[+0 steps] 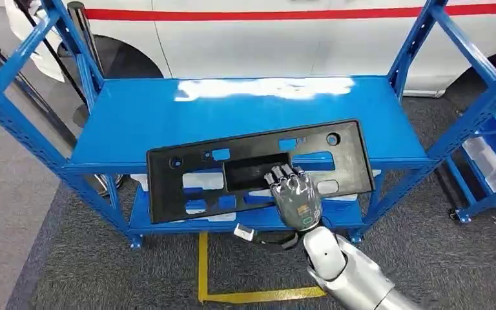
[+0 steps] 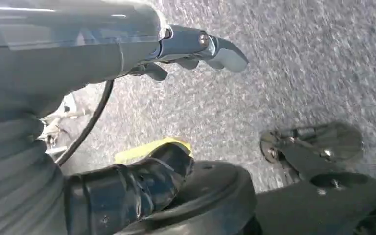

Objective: Take the parts from the cabinet and place them on the table.

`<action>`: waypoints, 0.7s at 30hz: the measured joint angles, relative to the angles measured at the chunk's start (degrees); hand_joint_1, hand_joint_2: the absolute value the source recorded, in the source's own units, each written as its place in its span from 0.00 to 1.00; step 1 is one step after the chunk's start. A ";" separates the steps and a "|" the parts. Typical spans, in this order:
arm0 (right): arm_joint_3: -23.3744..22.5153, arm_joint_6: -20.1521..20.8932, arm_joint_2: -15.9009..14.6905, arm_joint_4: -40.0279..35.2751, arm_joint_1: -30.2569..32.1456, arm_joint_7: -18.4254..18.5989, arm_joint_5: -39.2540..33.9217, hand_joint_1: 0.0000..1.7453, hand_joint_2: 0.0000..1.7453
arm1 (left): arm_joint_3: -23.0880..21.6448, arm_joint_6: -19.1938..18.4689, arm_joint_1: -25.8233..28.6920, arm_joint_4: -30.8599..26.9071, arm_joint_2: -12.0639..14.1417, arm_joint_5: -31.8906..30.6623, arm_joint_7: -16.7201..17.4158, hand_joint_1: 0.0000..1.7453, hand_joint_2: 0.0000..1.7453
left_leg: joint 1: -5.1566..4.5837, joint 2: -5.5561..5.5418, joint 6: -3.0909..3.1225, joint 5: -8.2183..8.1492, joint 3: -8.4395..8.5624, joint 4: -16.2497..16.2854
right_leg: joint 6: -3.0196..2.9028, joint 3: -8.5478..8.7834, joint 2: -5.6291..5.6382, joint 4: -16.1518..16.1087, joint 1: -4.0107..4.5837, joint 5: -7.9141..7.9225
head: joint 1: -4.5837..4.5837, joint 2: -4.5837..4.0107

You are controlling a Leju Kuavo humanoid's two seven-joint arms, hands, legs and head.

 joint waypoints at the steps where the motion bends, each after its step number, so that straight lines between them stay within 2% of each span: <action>1: -1.13 0.00 0.49 -0.13 0.73 -1.33 -0.04 0.91 1.00 | 0.00 0.00 0.00 0.00 -0.02 -0.02 0.00 0.00 1.00 | -0.06 0.04 -0.01 0.61 -0.85 0.10 | 0.26 -0.86 0.01 4.33 -0.18 -2.76 | 0.02 0.00; 2: -2.20 0.00 1.10 -0.26 1.59 -3.56 -0.24 0.91 1.00 | 0.02 0.00 0.02 0.00 -0.02 -0.07 0.00 0.00 1.00 | -0.09 0.05 -0.08 1.19 -1.65 0.19 | 0.52 -1.30 0.00 7.82 -0.38 -3.82 | -0.02 0.00; 3: -3.63 0.00 1.82 -0.42 2.66 -6.29 -0.57 0.91 1.00 | 0.06 0.02 0.11 0.00 0.00 -0.13 0.00 0.00 1.00 | -0.08 0.08 -0.18 1.76 -2.49 0.33 | 0.69 -1.15 0.01 9.85 -0.57 -2.92 | 0.02 0.00; 4: -5.04 0.00 2.52 -0.46 3.82 -9.28 -1.02 0.91 1.00 | 0.11 0.02 0.15 0.00 0.00 -0.18 -0.09 0.00 1.00 | -0.06 0.08 -0.38 2.29 -3.41 0.57 | 0.85 -0.01 0.01 9.70 -0.80 -0.62 | 0.02 0.00; 5: -6.29 0.00 3.24 -0.46 4.88 -11.91 -2.24 0.91 1.00 | 0.17 0.02 0.18 0.00 -0.02 -0.18 -0.13 0.00 1.00 | -0.01 0.10 -0.62 2.74 -4.37 0.94 | 0.98 2.14 0.00 7.45 -1.09 1.88 | 0.00 0.00; 6: -7.51 0.00 4.34 -0.46 5.68 -14.42 -4.31 0.91 1.00 | 0.26 0.02 0.18 0.00 -0.02 -0.18 -0.17 0.00 1.00 | 0.04 0.12 -0.94 3.12 -5.28 1.44 | 1.14 5.33 -0.01 3.38 -1.39 3.36 | 0.00 0.00; 7: -8.61 0.00 5.33 -0.50 6.24 -15.57 -5.84 0.91 1.00 | 0.37 0.02 0.11 0.00 0.00 -0.18 -0.24 0.00 1.00 | 0.02 0.11 -1.32 3.40 -6.01 2.07 | 1.32 9.06 0.01 -1.77 -1.70 2.56 | -0.02 0.00; 8: -9.53 0.00 6.18 -0.66 6.56 -16.11 -6.93 0.91 1.00 | 0.44 0.04 0.11 -0.02 0.02 -0.17 -0.28 0.00 1.00 | -0.18 0.03 -1.66 3.62 -6.72 2.57 | 1.29 11.66 0.16 -6.14 -1.12 0.18 | 0.05 0.00; 9: -10.43 -0.02 6.71 -0.81 6.82 -16.33 -7.21 0.91 1.00 | 0.46 0.04 0.23 -0.02 0.04 -0.18 -0.31 0.00 1.00 | -0.16 0.07 -2.13 4.06 -6.88 2.62 | 0.42 11.91 0.32 -7.17 -0.91 -0.43 | -0.13 0.00; 10: -11.20 -0.02 7.04 -0.81 6.97 -16.71 -7.67 0.91 1.00 | 0.52 0.07 0.28 0.00 0.04 -0.18 -0.33 0.00 1.00 | -0.10 0.09 -2.49 4.70 -6.97 2.46 | 0.01 11.19 0.25 -7.22 -0.78 -0.09 | -0.02 0.00; 11: -11.70 0.13 7.37 -0.81 7.11 -17.97 -9.77 0.91 1.00 | 0.61 0.09 0.37 0.00 0.02 -0.15 -0.37 0.00 1.00 | 0.17 0.08 -2.92 5.31 -7.09 2.22 | -0.61 10.90 0.29 -7.03 -0.23 0.34 | -0.11 0.00; 12: -11.92 0.42 7.72 -0.74 7.43 -19.44 -12.75 0.91 1.00 | 0.81 0.09 0.69 0.00 0.04 -0.11 -0.50 0.00 1.00 | 0.28 0.02 -3.38 5.74 -7.43 2.16 | -1.36 10.43 0.17 -7.38 -0.48 1.15 | 0.00 0.00; 13: -12.18 1.61 8.22 -0.74 7.48 -21.48 -17.37 0.91 1.00 | 1.05 0.11 0.67 0.02 0.04 -0.02 -0.63 0.00 1.00 | 0.66 -0.04 -3.51 3.78 -7.93 3.11 | -2.13 9.87 -0.21 -7.48 -0.55 1.93 | -0.02 0.00; 14: -12.29 3.20 8.77 -0.79 7.49 -23.95 -21.74 0.91 1.00 | 1.31 0.11 0.74 0.02 0.04 -0.02 -0.85 0.00 1.00 | 0.64 -0.03 -3.58 0.20 -8.65 5.19 | -2.79 9.04 -0.11 -7.48 -0.47 2.61 | -0.11 0.00; 16: -12.40 7.31 9.73 -1.16 7.94 -28.14 -30.66 0.91 1.00 | 1.64 0.04 0.74 0.02 0.04 0.00 -1.13 0.00 1.00 | 0.64 -0.07 -3.75 -7.02 -10.33 12.76 | -3.18 7.50 -0.10 -7.45 -0.17 4.07 | -0.13 0.00; 17: -12.45 9.45 10.08 -1.51 8.25 -29.98 -34.68 0.91 1.00 | 1.79 0.02 0.73 0.02 0.04 0.00 -1.20 0.00 1.00 | 0.64 -0.09 -3.79 -8.78 -10.77 16.68 | -3.26 6.45 -0.12 -7.41 0.04 4.82 | -0.15 0.00; 18: -12.49 10.88 10.36 -1.88 8.68 -31.20 -37.54 0.91 1.00 | 1.94 0.00 0.73 0.02 0.04 0.00 -1.24 0.00 1.00 | 0.63 -0.10 -3.75 -8.46 -10.52 19.08 | -3.27 5.41 -0.16 -7.33 0.20 5.58 | -0.13 0.00; 19: -12.51 11.54 10.58 -2.12 9.08 -31.96 -38.73 0.91 1.00 | 2.08 0.00 0.76 0.02 0.04 0.00 -1.27 0.00 1.00 | 0.63 -0.09 -3.65 -6.31 -9.43 19.45 | -3.23 4.30 -0.22 -7.22 0.31 6.30 | -0.15 0.00; 20: -12.53 12.53 10.83 -2.38 9.22 -32.47 -40.09 0.91 1.00 | 2.25 0.00 0.75 0.02 0.04 0.00 -1.36 0.00 1.00 | 0.59 -0.09 -3.52 -4.01 -7.59 18.07 | -3.17 3.25 -0.27 -7.06 0.34 6.93 | -0.13 0.00; 21: -12.55 13.49 10.98 -2.56 9.26 -32.90 -41.56 0.91 1.00 | 2.40 0.00 0.74 0.02 0.06 0.00 -1.36 0.00 1.00 | 0.52 -0.09 -3.34 -2.14 -4.90 15.17 | -3.05 2.25 -0.26 -6.84 0.34 7.53 | -0.15 0.00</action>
